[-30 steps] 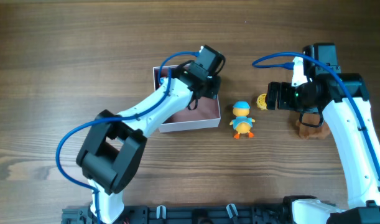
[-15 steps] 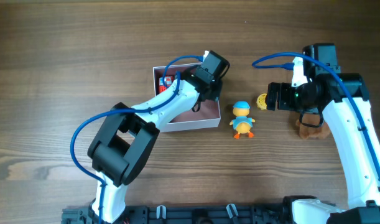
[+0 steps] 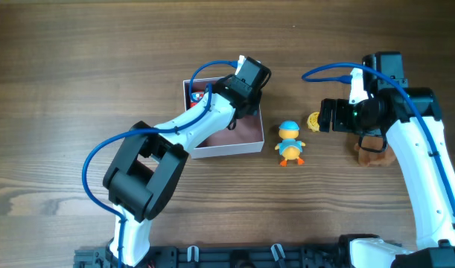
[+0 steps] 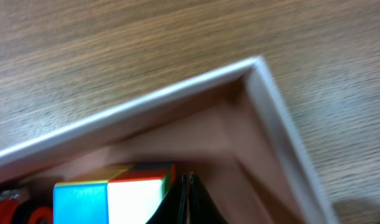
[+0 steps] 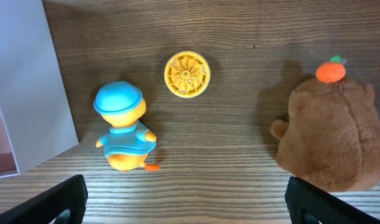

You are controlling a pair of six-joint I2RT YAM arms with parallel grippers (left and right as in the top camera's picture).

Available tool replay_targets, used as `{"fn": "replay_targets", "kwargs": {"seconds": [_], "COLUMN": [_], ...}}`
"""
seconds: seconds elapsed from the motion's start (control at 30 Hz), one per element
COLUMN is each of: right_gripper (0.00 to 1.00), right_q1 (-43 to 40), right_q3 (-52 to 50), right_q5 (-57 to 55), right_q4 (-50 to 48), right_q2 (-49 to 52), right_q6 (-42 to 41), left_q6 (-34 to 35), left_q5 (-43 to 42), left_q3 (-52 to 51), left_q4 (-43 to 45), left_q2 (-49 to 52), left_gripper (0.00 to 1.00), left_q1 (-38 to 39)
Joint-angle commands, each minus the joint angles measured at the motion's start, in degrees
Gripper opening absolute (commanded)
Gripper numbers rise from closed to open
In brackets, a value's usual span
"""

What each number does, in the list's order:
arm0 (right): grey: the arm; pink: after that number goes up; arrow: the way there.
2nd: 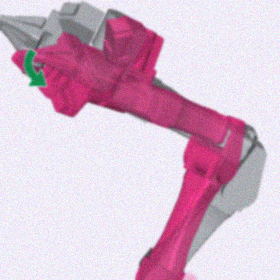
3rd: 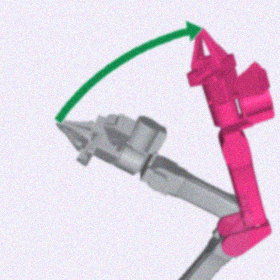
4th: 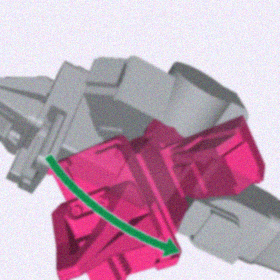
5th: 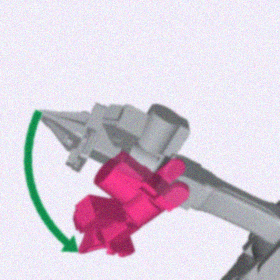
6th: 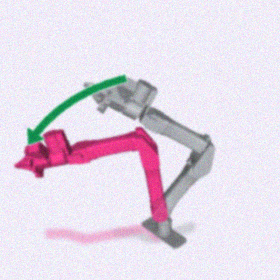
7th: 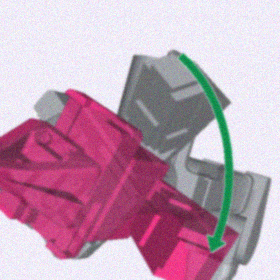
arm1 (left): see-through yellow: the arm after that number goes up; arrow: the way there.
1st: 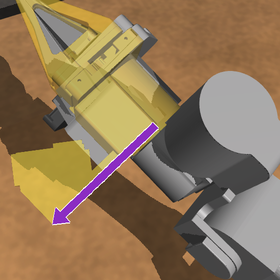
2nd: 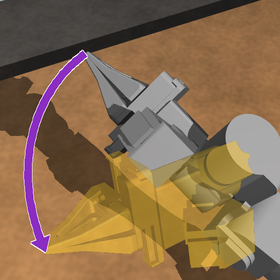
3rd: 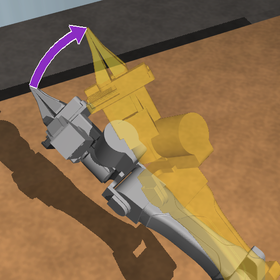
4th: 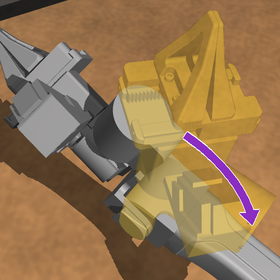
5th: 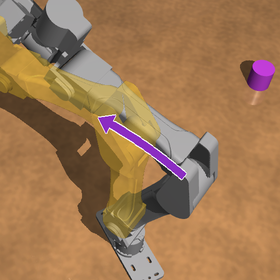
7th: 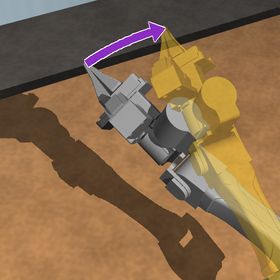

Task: Pack container
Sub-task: 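Carry the colour cube into the box beside the truck and release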

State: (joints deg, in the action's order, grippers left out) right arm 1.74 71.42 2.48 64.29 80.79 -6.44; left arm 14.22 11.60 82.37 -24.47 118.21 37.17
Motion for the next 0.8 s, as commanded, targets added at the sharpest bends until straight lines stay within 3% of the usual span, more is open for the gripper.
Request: {"fn": "replay_targets", "kwargs": {"seconds": [0.0, 0.33, 0.6, 0.77], "right_gripper": [1.00, 1.00, 1.00, 1.00], "right_q1": [0.3, 0.3, 0.3, 0.3], "right_q3": [1.3, 1.3, 1.3, 1.3], "right_q5": [-1.2, -1.2, -1.2, -1.2], "right_q4": [0.0, 0.0, 0.0, -0.1], "right_q2": [0.2, 0.2, 0.2, 0.2], "right_q6": [-1.0, -1.0, -1.0, -1.0], "left_q6": [-0.5, -0.5, -0.5, -0.5], "left_q5": [2.9, 3.3, 3.3, 3.3], "left_q3": [0.2, 0.2, 0.2, 0.2], "left_q4": [-1.5, -2.6, -0.5, 0.6], "left_q2": [0.8, 0.8, 0.8, 0.7], "left_gripper": [0.04, 0.04, 0.16, 0.15], "left_q1": [-1.0, -3.4, -4.1, -4.0]}}
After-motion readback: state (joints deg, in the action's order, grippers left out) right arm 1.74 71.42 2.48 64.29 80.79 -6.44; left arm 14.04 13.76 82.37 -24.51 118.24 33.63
